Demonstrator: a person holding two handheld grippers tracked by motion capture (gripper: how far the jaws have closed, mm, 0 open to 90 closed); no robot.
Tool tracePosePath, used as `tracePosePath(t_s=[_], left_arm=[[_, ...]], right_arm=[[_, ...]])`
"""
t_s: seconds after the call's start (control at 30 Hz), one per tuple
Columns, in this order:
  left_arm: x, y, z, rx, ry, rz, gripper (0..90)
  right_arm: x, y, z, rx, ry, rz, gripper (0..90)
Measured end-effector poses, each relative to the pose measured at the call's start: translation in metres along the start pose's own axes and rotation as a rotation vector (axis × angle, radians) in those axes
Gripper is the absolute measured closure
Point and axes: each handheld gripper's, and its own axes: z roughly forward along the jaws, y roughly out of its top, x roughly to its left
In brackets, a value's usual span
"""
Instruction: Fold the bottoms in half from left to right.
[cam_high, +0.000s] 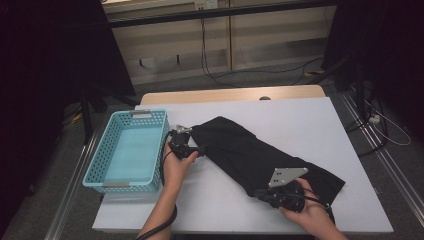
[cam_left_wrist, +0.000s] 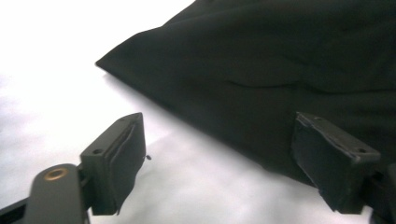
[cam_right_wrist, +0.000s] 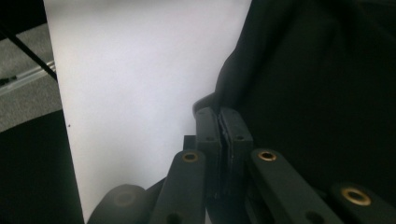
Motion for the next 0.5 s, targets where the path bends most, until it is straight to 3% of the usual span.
tracePosePath(t_s=[0.2,0.4,0.43,0.5], left_arm=[[0.005,0.000,0.011,-0.011,0.018,-0.034,33.6],[0.006,0.004,0.016,-0.021,0.037,-0.049,40.6],[0.007,0.004,0.016,-0.021,0.032,-0.040,43.5],[0.009,0.006,0.017,-0.028,0.016,-0.065,52.7]], right_arm=[[0.005,-0.001,0.005,0.020,0.024,-0.022,87.4],[0.002,-0.004,0.001,0.014,0.043,0.003,87.4],[0.002,-0.004,0.000,0.013,0.041,0.004,87.4],[0.002,-0.004,0.000,0.008,0.041,0.006,87.4]])
